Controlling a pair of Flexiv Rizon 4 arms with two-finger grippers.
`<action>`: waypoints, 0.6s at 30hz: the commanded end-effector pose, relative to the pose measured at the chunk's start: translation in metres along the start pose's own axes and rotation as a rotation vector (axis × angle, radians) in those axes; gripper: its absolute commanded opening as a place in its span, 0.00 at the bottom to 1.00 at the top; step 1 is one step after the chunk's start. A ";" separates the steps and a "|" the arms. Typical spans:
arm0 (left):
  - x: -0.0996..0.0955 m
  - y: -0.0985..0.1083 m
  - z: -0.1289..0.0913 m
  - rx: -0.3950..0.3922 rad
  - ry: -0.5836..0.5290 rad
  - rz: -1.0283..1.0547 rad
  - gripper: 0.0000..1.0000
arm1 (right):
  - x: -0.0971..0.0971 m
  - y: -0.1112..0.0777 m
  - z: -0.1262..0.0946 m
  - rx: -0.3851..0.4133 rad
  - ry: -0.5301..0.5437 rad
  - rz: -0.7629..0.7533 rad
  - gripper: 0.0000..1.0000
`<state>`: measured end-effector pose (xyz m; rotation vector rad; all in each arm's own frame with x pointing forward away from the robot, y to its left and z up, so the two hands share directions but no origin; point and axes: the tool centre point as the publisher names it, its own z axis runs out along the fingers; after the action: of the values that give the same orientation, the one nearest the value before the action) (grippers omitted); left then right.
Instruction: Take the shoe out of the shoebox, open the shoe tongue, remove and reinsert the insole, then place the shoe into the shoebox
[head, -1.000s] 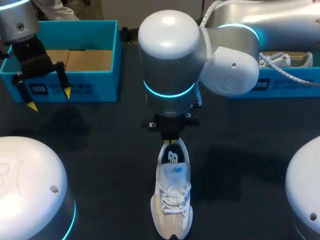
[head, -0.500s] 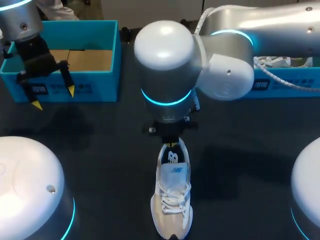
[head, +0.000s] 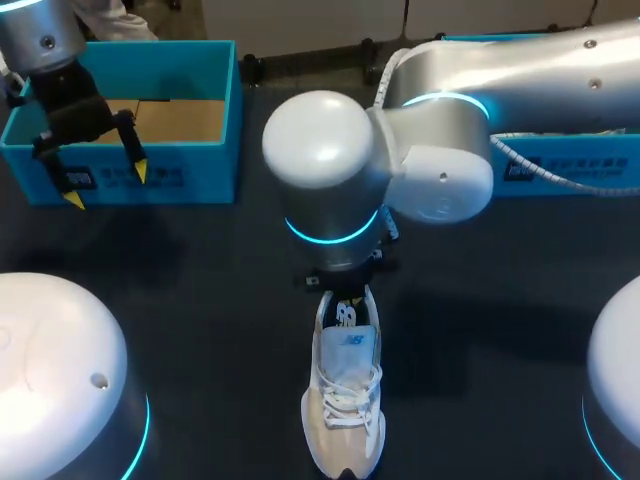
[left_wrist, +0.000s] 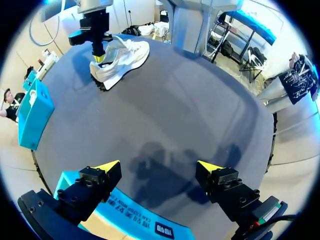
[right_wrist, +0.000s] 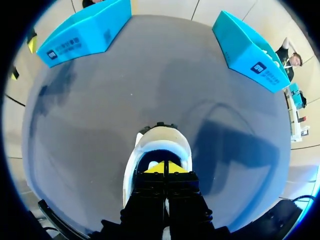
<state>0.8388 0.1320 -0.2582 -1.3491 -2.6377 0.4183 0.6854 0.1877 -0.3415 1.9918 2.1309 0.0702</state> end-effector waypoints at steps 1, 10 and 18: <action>-0.002 0.008 -0.004 0.012 0.011 -0.002 1.00 | 0.011 -0.006 0.015 -0.041 -0.104 0.263 0.00; -0.002 0.008 -0.004 0.012 0.011 -0.002 1.00 | 0.008 -0.003 0.044 -0.031 -0.117 0.303 0.00; -0.002 0.008 -0.004 0.012 0.011 -0.002 1.00 | 0.010 -0.005 0.039 -0.043 -0.165 0.316 0.00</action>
<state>0.8466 0.1354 -0.2572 -1.3388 -2.6260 0.4282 0.6967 0.1844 -0.3848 1.9191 2.1308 0.0007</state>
